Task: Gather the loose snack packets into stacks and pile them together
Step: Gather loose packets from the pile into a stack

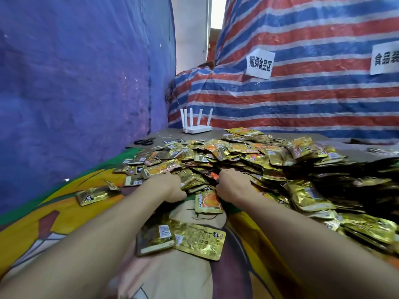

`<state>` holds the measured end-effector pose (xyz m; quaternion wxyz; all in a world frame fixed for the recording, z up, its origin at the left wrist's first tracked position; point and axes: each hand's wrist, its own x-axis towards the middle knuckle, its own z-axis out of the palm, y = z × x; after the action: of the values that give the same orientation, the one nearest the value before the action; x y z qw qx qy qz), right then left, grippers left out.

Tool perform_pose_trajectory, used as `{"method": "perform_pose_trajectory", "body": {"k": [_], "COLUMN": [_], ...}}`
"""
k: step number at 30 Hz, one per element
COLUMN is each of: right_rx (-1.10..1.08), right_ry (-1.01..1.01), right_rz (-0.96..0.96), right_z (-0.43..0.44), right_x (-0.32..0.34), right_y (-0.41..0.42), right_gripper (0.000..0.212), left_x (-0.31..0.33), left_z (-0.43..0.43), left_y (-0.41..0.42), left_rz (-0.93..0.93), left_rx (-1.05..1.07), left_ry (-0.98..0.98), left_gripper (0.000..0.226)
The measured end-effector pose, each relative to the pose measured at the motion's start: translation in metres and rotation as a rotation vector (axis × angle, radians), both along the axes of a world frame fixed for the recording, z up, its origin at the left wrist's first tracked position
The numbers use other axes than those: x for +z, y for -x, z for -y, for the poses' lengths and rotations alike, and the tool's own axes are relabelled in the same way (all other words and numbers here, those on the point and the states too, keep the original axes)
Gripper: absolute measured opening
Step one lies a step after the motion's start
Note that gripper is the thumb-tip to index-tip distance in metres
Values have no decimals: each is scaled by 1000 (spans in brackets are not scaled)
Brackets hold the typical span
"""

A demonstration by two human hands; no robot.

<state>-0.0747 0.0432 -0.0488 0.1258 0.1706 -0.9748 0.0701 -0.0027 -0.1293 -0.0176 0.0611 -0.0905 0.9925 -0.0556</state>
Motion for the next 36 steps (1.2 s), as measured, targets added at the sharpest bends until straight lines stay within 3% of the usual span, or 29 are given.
{"method": "perform_pose_trajectory", "body": {"k": [2,4,6,9,12,15,18,24,27,31,34,36], "right_rx": [-10,-37,-52,-46,9,38,39,75,36,18,113,145], "right_ry": [42,102,126,69,55,136,351,901,1360,1902,1982,1952], "right_rz": [7,60,77,48,-40,-138,-146,125,383,697,757,700], "right_z": [2,3,4,4,6,1,-10,-44,-57,-76,-88,-92], "right_x": [-2,-4,-4,-2,0,5,11,24,27,31,27,25], "right_y": [-2,-1,0,0,-4,-11,-15,-27,-34,-44,-49,-48], "right_gripper": [11,34,45,35,9,19,13,11,14,5,12,25], "left_x": [-1,-2,0,2,2,3,7,17,21,30,36,37], "left_z": [-7,-11,-12,-9,-5,-2,3,-9,-31,-63,-85,-99], "left_y": [-1,-2,-4,-6,-8,-10,-12,-12,-12,-11,-7,-3], "left_rz": [-14,-5,-11,-73,-168,-238,-293,-527,-672,-918,-979,-910], "left_rx": [-33,-25,-19,7,56,123,172,171,119,95,134,136], "left_ry": [49,32,-27,-161,-260,-396,-552,-803,-897,-1167,-1456,-1699], "left_gripper": [27,20,15,13,6,10,16,21,29,30,32,25]}}
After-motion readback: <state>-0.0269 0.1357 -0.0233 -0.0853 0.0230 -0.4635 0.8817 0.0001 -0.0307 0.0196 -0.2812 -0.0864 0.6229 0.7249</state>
